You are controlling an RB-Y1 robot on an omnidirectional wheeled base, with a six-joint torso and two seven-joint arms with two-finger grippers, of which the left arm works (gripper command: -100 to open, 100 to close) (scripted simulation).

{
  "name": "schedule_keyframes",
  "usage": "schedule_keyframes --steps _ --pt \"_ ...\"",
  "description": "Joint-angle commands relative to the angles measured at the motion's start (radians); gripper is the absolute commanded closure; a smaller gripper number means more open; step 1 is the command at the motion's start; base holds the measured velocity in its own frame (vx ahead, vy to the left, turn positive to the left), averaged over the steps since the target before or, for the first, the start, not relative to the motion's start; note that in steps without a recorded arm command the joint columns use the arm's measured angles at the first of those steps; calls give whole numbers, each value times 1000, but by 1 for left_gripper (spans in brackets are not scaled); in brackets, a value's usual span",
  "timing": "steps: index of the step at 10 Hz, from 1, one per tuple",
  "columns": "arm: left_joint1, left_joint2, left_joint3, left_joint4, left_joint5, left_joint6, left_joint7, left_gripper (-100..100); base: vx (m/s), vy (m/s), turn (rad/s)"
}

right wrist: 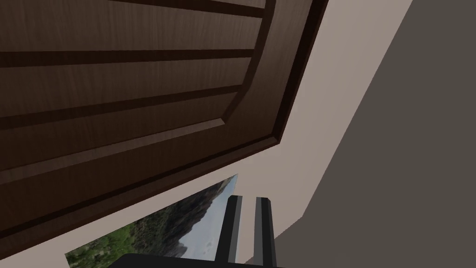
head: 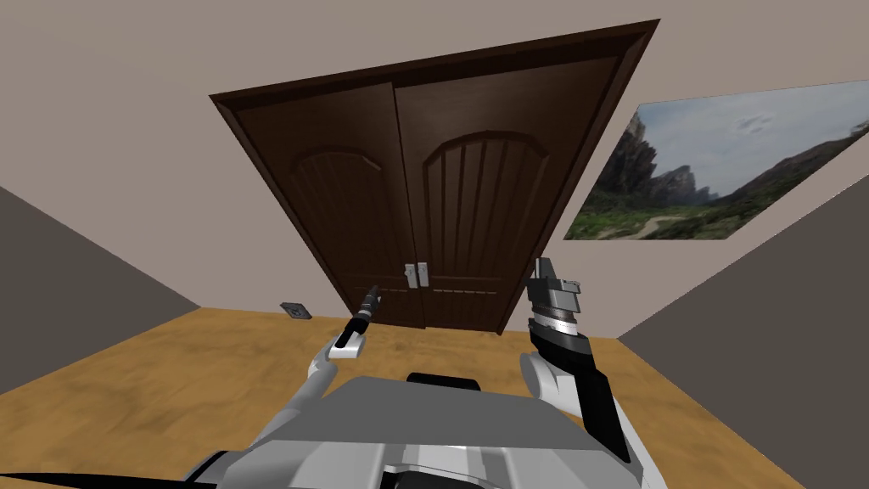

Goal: Pull the door open

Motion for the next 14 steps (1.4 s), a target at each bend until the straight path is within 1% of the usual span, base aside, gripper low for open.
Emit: schedule_keyframes --steps 1,3,5,6,7,8,9,14 --pt "-4 -4 11 15 -1 -4 -6 -100 150 54 -5" --pt "-18 -14 5 14 -3 -6 -9 -100 182 -6 -71" --pt "-33 -26 -8 8 -6 -8 -10 -100 183 -70 -106" --pt "-43 -34 -17 3 -8 -9 -10 -100 180 -96 -161" --pt "-59 -47 -33 -5 -11 -11 -11 -100 223 -119 -210" --pt "-53 -37 -25 7 -9 -13 -7 -100 107 -54 -39" --pt "-53 -37 -25 7 -9 -13 -7 100 -17 6 39" --pt "-53 -37 -25 7 -9 -13 -7 100 -21 13 2"
